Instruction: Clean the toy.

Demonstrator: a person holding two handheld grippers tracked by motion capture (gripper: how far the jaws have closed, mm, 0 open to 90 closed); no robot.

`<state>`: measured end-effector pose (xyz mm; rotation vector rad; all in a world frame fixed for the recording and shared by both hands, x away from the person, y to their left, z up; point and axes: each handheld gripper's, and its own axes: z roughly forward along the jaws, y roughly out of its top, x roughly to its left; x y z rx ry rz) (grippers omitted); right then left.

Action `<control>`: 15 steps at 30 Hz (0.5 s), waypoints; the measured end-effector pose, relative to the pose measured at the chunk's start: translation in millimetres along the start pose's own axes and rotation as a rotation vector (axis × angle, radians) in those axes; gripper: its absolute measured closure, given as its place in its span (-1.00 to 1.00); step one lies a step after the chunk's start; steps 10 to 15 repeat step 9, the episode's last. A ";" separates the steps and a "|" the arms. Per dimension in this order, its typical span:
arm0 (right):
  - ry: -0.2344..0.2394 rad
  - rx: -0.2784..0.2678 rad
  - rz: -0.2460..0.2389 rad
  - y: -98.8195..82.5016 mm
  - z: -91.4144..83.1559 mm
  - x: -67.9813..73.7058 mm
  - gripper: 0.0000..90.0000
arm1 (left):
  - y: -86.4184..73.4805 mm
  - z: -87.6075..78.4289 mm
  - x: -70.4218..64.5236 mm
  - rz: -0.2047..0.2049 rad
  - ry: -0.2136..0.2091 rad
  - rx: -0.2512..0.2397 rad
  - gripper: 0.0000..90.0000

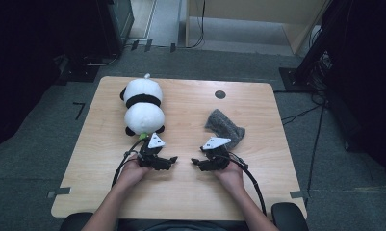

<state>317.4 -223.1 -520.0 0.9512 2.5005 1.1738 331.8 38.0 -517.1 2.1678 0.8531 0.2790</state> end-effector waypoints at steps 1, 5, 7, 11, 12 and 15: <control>0.000 -0.016 -0.012 -1.9 0.7 -0.3 -0.20 | 0.1 0.8 -0.1 -0.008 0.001 0.006 -0.69; -0.004 -0.007 -0.041 -1.5 1.4 1.2 -0.25 | 1.0 2.5 -2.8 -0.011 0.021 0.021 -0.69; -0.003 0.001 -0.057 -0.9 2.5 2.5 -0.37 | 1.0 2.5 -2.6 -0.012 0.019 0.021 -0.70; -0.003 0.009 -0.061 0.3 4.5 4.7 -0.45 | 1.0 2.8 -3.0 -0.013 0.026 0.022 -0.70; -0.003 0.009 -0.061 0.3 4.5 4.7 -0.45 | 1.0 2.8 -3.0 -0.013 0.026 0.022 -0.70; -0.003 0.009 -0.061 0.3 4.5 4.7 -0.45 | 1.0 2.8 -3.0 -0.013 0.026 0.022 -0.70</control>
